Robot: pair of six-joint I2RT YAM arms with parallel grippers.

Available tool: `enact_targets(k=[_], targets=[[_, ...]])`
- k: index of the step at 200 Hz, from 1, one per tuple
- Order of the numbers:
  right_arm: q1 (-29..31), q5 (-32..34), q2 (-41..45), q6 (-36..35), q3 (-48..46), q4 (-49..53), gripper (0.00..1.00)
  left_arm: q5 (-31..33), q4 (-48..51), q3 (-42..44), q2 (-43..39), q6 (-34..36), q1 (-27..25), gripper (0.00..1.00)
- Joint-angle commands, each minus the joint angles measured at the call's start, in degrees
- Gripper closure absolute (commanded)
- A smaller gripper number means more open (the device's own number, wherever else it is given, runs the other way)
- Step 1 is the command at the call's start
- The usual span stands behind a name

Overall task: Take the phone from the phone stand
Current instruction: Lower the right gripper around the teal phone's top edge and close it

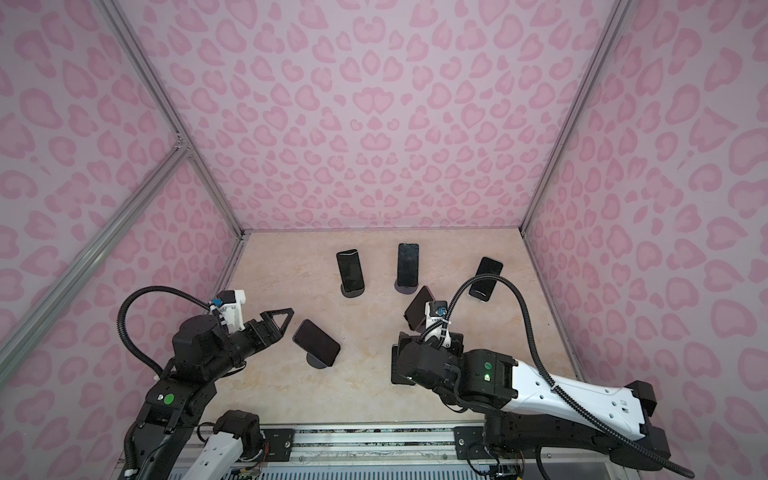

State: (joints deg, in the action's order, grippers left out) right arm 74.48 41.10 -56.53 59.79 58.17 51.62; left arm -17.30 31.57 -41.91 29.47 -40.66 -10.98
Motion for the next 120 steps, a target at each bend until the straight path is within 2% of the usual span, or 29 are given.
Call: enact_targets(k=[1, 14, 21, 41, 63, 97, 120], targets=[[0.3, 4.4, -0.9, -0.3, -0.4, -2.1, 0.02, -0.6, -1.4, 0.2, -0.5, 0.1, -0.4, 0.09], [0.3, 3.9, -1.3, -0.8, -1.1, -3.1, 0.02, -0.7, -1.3, 0.1, -0.7, 0.1, -0.5, 0.09], [0.3, 3.3, -1.5, -0.5, -1.3, -3.2, 0.06, -0.8, -1.0, -0.1, -0.7, -0.1, -0.7, 0.09], [0.1, 1.1, -2.0, 3.0, -2.6, -2.6, 0.09, -1.4, -0.9, -0.2, -0.8, -0.1, -1.0, 0.09], [1.6, -0.3, -2.5, 6.5, -5.0, -4.4, 0.08, -1.4, -0.5, 0.1, -1.0, -0.1, -1.3, 0.09], [4.0, 0.9, -6.1, 7.6, -4.4, -3.9, 0.02, -1.8, -0.5, 0.2, -1.4, -0.3, -1.5, 0.09], [4.4, 1.3, -8.4, 8.3, -3.6, -4.1, 0.02, -1.9, -0.6, 0.5, -1.7, -0.4, -1.5, 0.09]])
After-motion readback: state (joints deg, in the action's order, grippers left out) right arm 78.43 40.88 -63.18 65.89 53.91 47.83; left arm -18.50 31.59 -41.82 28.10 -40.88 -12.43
